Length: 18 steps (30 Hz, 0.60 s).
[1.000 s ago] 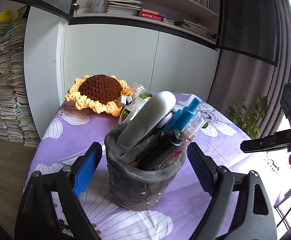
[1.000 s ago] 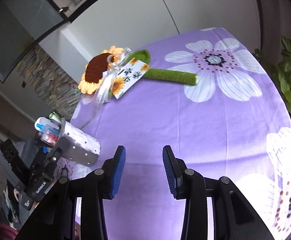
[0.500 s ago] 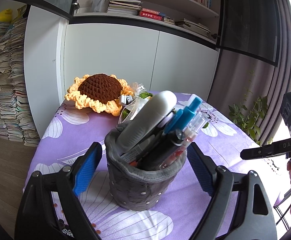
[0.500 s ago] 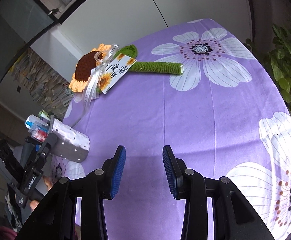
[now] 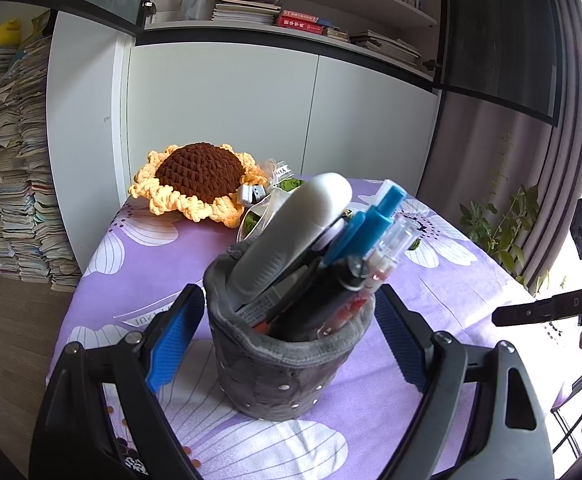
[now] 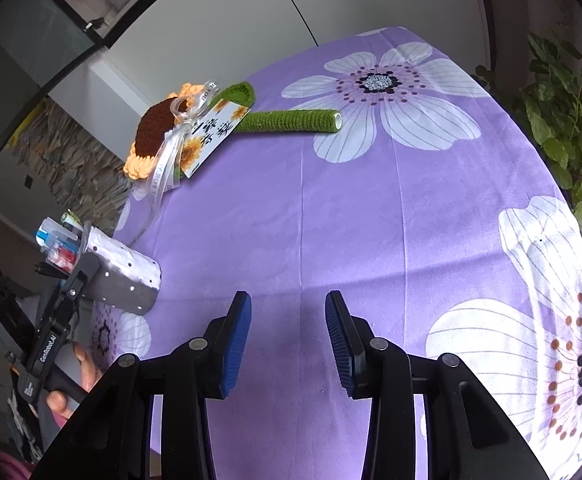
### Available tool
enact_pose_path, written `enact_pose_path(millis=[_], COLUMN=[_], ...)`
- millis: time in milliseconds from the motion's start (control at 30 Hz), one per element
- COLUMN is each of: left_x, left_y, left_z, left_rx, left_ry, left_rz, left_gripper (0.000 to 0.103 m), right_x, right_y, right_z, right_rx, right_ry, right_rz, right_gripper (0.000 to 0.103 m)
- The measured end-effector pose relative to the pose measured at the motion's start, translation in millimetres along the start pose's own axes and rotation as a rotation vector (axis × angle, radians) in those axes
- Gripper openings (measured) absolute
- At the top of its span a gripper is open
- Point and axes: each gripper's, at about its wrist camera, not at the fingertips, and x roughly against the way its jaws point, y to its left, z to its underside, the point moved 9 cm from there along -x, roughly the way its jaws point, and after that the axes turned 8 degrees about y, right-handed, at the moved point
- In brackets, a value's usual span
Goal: Organize stationery
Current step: 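Open the right tool and withdraw it from the cup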
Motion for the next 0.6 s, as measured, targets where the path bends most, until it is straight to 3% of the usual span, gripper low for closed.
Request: enact_pose_path(millis=[167,500,600], left_x=[-5.5,-4.6,-5.7], left_y=[3.1,-0.7,-6.0], left_z=[1.4,0.0,-5.1], left_rx=[0.008,0.004,0.032], left_ry=[0.028,0.031,0.043], left_rz=[-0.011,-0.05,-0.025], left_gripper=[0.073,0.071,0.071], right_x=[5.4,10.2,12.0], right_y=[-10.5,-41.0,-44.9], right_z=[2.8,3.4,-0.2], right_rx=[-0.032,-0.091,-0.066], right_ry=[-0.014,-0.03,-0.045], right_rz=[-0.022,-0.049,-0.016], right_gripper=[0.039,0.039,0.039])
